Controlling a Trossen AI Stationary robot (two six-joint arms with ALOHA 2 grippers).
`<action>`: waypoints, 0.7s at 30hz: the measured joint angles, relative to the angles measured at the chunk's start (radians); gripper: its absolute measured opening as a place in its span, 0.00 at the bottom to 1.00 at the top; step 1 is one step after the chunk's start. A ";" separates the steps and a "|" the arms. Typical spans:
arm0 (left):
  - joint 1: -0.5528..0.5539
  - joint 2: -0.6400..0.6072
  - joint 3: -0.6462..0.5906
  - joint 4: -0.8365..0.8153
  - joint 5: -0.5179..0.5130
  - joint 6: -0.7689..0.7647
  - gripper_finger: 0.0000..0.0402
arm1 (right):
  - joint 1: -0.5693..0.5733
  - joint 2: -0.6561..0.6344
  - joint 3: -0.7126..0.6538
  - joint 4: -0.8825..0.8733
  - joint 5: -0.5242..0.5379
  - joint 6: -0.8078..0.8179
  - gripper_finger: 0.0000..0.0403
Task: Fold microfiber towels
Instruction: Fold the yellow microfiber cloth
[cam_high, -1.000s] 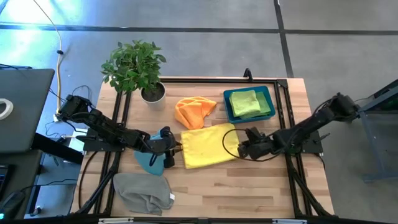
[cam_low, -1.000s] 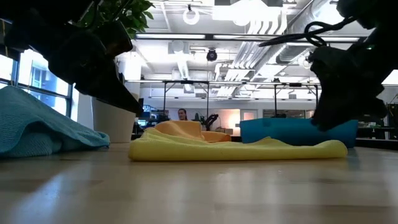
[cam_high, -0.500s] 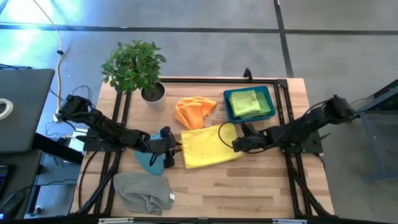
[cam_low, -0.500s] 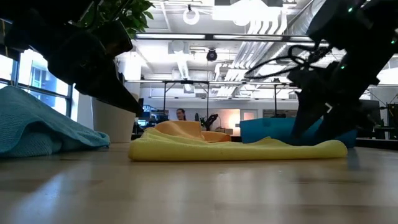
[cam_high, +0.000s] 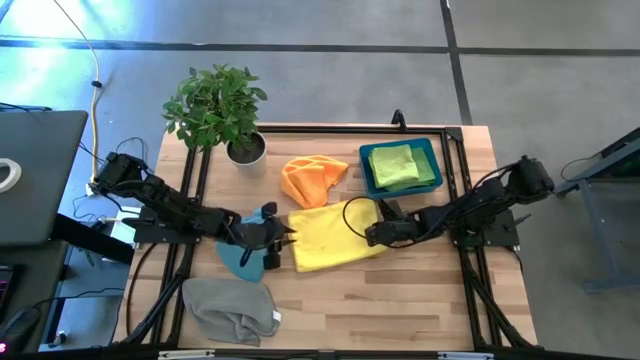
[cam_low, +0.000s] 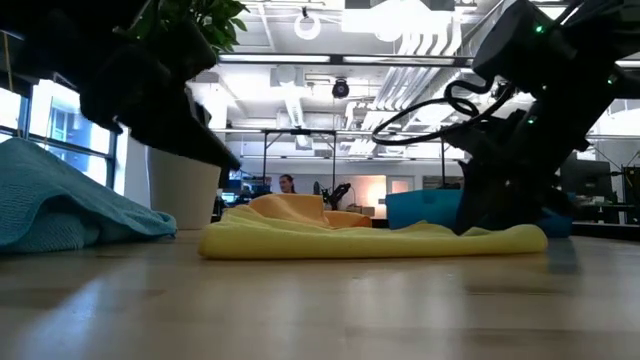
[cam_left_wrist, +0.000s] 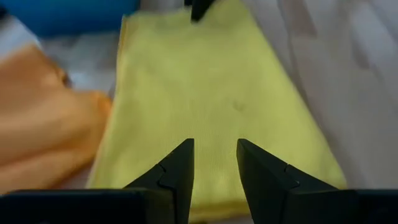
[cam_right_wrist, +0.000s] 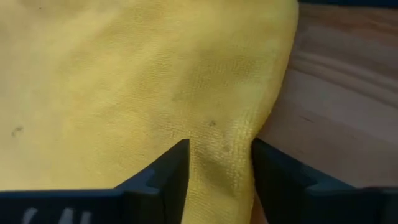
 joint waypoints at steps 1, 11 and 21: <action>0.004 0.000 0.000 0.026 0.000 0.024 0.27 | 0.000 0.003 0.000 0.000 0.000 0.005 0.36; 0.039 0.000 0.027 0.181 0.034 0.220 0.27 | 0.002 0.054 0.004 0.024 0.048 0.147 0.13; 0.075 0.000 0.096 0.169 0.132 0.285 0.27 | 0.000 0.062 0.083 -0.123 0.059 0.158 0.01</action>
